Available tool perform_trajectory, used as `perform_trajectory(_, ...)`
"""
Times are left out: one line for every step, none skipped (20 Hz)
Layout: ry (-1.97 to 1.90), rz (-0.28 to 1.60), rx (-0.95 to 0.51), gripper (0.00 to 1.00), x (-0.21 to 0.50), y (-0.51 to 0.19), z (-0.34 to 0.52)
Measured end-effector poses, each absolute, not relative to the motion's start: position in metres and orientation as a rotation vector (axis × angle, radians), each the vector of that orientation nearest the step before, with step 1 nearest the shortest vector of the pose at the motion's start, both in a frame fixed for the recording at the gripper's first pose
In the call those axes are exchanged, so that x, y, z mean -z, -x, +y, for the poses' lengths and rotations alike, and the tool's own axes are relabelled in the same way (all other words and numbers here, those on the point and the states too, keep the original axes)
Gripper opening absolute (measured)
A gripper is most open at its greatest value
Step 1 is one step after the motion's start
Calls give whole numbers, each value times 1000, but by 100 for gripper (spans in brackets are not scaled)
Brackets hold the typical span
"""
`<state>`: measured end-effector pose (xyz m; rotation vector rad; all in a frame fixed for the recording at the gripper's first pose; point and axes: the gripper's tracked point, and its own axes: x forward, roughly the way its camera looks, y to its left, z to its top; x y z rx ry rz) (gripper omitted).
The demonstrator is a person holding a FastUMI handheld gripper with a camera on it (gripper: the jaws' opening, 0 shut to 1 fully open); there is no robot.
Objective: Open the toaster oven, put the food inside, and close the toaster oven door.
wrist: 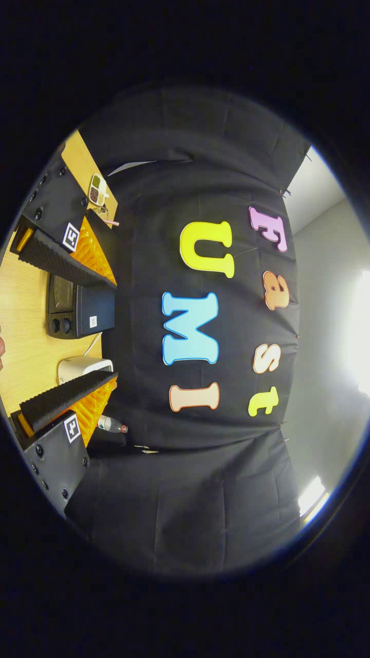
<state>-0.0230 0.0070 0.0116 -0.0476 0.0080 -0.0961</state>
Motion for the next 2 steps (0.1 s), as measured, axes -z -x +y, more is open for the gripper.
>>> perform_trajectory(46, 8, 92, 98, -11, 21, 8)
perform_trajectory(45, 10, 88, 98, -12, 20, 11)
